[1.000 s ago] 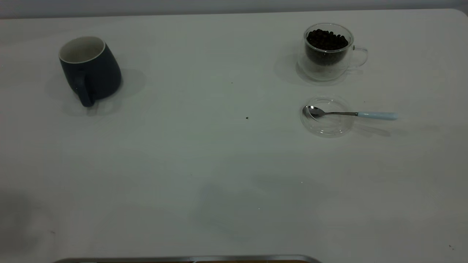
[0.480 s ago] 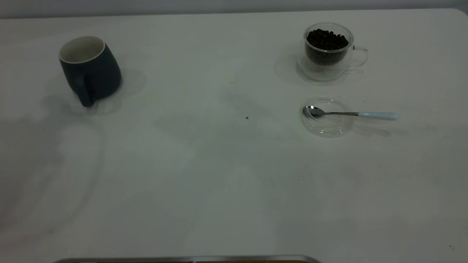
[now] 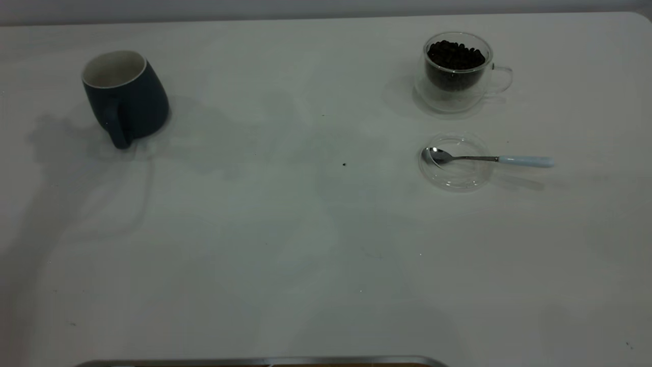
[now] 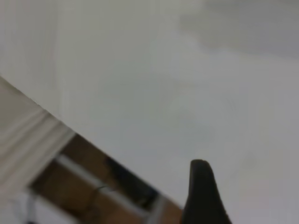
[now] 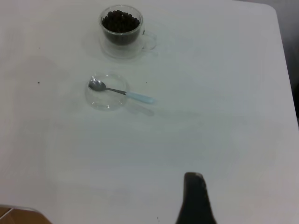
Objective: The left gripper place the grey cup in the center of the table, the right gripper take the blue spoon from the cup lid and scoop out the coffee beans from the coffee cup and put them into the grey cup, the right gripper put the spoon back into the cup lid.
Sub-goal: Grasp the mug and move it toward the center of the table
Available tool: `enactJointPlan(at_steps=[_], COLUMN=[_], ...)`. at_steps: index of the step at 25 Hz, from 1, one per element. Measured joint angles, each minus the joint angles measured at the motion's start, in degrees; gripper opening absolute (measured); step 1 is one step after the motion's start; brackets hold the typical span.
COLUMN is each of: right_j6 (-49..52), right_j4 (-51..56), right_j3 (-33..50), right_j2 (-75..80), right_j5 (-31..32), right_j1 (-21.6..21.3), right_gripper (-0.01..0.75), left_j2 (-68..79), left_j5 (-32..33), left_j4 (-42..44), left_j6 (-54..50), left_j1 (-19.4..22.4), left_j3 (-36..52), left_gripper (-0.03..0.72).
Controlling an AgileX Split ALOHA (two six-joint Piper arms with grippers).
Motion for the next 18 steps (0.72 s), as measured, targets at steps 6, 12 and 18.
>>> enactJointPlan(at_steps=[6, 12, 18], right_j6=[0.0, 0.0, 0.0], right_j4=[0.0, 0.0, 0.0], right_j3=[0.0, 0.0, 0.0], right_j2=[0.0, 0.0, 0.0], right_j5=[0.0, 0.0, 0.0], right_j1=[0.0, 0.0, 0.0], right_gripper=[0.588, 0.588, 0.588], left_j2=[6.4, 10.9, 15.5], left_j5=[-6.2, -13.1, -15.9], left_j4=[4.3, 6.8, 12.7], left_j6=[4.3, 4.7, 4.7], left_j1=[-1.7, -2.2, -2.2], left_j3=[-0.4, -0.4, -0.5], left_gripper=[0.588, 0.588, 0.588])
